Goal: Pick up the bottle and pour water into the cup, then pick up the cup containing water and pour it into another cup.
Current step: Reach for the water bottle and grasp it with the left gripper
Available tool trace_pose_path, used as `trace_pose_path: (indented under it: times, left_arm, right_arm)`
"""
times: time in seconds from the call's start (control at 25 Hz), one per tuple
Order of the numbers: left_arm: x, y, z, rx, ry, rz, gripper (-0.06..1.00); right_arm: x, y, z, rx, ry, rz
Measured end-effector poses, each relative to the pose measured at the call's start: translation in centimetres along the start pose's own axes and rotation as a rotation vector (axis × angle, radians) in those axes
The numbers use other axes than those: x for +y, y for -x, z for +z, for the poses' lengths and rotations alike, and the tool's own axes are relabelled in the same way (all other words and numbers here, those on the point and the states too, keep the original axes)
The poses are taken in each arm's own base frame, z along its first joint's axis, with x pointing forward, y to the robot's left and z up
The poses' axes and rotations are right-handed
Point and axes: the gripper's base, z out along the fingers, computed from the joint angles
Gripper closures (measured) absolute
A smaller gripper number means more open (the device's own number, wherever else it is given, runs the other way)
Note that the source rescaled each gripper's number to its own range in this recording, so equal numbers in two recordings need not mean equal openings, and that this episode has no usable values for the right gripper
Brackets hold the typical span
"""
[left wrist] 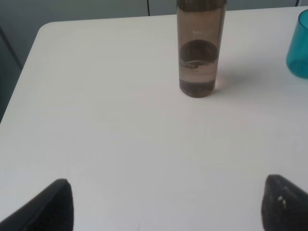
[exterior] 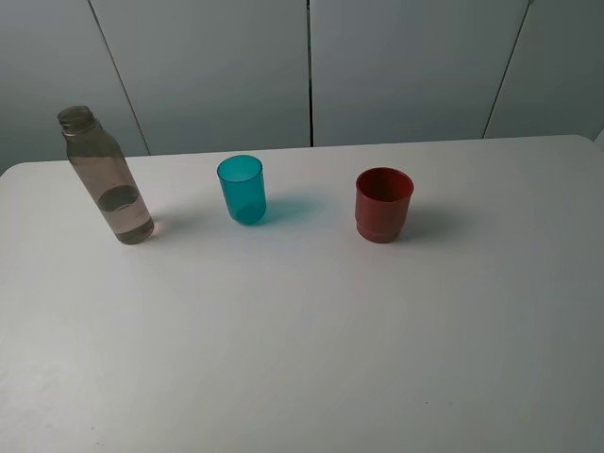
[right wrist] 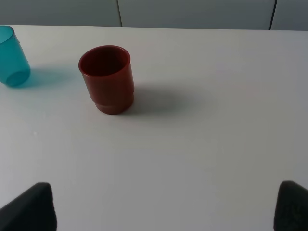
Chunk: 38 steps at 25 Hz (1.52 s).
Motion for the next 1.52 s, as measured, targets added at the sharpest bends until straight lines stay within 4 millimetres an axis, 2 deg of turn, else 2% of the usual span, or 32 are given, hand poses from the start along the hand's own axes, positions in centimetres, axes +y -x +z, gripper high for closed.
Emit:
trace_pose_path:
  times: [1.52]
  left_arm:
    - [0.10,0.26,-0.10,-0.024,0.010,0.011,-0.06]
  right_arm:
    - [0.00,0.00,0.00,0.000,0.000,0.000]
